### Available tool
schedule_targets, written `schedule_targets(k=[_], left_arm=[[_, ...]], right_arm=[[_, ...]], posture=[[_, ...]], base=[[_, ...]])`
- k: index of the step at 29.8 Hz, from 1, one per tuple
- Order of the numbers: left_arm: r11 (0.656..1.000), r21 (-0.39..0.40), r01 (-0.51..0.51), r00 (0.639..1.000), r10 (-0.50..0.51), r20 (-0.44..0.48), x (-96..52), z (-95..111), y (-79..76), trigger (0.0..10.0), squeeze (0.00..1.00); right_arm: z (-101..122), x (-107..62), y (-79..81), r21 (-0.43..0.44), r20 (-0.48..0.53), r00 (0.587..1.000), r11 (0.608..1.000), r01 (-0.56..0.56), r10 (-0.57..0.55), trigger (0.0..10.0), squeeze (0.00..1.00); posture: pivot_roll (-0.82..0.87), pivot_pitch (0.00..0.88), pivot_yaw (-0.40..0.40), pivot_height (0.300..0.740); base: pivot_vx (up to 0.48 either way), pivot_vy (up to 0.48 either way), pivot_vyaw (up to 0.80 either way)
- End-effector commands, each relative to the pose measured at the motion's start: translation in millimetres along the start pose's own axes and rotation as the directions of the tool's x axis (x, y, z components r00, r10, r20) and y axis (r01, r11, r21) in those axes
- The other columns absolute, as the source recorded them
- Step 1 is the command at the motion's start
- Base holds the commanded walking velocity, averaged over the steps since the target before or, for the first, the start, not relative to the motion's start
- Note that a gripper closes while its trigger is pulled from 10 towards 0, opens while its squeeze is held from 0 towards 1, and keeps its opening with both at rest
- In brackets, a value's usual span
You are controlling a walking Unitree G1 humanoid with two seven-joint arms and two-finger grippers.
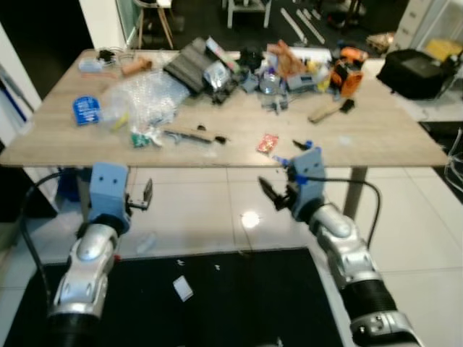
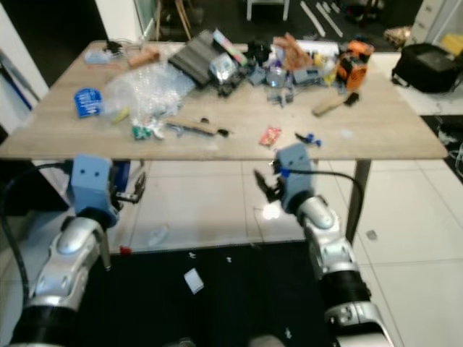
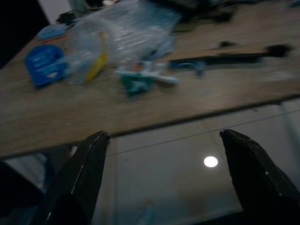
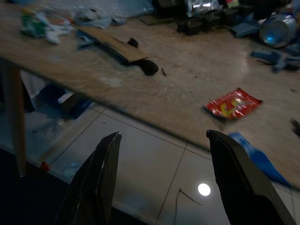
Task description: Picking trash to rubbish bin
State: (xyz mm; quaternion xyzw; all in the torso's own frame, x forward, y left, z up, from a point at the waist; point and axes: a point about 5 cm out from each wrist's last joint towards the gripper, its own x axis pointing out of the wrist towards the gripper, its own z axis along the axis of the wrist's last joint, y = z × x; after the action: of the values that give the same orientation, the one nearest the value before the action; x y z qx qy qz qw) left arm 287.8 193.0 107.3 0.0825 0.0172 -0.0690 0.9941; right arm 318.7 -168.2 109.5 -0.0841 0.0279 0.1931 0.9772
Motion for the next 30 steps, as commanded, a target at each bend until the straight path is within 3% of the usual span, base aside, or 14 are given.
schedule_targets(k=[1,4,15,30], left_arm=[[1.000,0.002,0.003,1.000,-0.003,-0.009,0.3,-1.5,-1.0,10.0,0.00],[1.000,0.002,0.003,1.000,-0.003,-0.008,0.3,-1.3,-1.1,10.0,0.00],[1.000,-0.006,0.007,1.000,-0.007,0.002,0.8,-1.0,-2.3,10.0,0.00],[0.999,-0.005,0.045,0.999,-0.045,0.008,0.4,-0.6,-5.8,10.0,0.00]], right_arm=[[-3.2,-0.8,-1.7,0.009,-0.013,1.000,1.000,0.007,-0.007,10.0,0.00],[-3.5,-0.9,-1.8,0.020,-0.013,1.000,1.000,0.008,-0.007,10.0,0.00],[-4.7,-0.4,-2.5,0.040,-0.016,1.000,0.999,0.006,-0.005,10.0,0.00],[-4.6,0.4,-8.3,0.015,-0.030,0.998,0.999,0.049,-0.049,10.0,0.00]], posture=[[-0.13,0.000,0.011,0.740],[-0.13,0.000,0.011,0.740],[-0.13,0.000,0.005,0.740],[-0.13,0.000,0.008,0.740]], base=[[0.480,0.000,0.76],[0.480,0.000,0.76],[0.453,0.000,0.00],[0.000,0.000,0.00]])
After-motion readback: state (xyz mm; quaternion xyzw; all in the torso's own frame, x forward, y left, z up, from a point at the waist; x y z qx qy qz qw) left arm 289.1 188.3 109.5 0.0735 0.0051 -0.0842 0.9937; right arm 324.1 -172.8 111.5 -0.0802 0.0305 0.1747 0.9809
